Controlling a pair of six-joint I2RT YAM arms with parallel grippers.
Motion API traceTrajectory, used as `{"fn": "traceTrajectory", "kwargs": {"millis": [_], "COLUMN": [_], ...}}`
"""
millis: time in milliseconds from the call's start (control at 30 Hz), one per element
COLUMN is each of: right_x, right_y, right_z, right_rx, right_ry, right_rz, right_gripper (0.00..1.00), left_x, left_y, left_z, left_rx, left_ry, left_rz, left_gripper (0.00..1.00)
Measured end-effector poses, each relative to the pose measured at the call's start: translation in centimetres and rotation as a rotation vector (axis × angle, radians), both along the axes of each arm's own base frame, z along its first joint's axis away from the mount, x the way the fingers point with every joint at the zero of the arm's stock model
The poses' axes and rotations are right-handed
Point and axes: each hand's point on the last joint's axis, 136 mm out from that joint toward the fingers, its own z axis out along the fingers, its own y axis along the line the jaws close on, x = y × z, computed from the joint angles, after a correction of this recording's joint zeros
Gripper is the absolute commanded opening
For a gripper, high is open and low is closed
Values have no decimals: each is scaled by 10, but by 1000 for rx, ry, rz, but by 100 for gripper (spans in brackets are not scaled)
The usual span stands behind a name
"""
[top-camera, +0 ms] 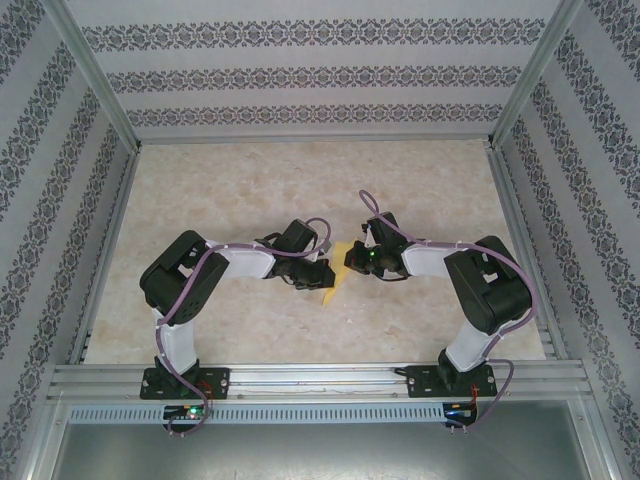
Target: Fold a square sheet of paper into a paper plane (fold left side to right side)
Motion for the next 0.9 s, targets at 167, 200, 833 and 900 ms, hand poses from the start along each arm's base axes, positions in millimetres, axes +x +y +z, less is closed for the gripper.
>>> {"fn": "traceTrajectory", "kwargs": {"millis": [167, 200, 833, 900], "right_x": [0, 0, -9, -20], "right_y": [0, 0, 5, 6], "right_z": [0, 0, 33, 25], "right_rx": [0, -1, 29, 27], "right_ry": [2, 3, -100, -74], "right_rz": [0, 0, 48, 53], "right_gripper": [0, 0, 0, 0], "left_x": [0, 0, -1, -1], "left_y": [0, 0, -1, -1], "left_z": [0, -1, -4, -4], "left_rx": [0, 1, 122, 133], "left_ry": [1, 1, -37, -39], "left_rz": [0, 0, -36, -38], "left_gripper": [9, 9, 4, 4]}}
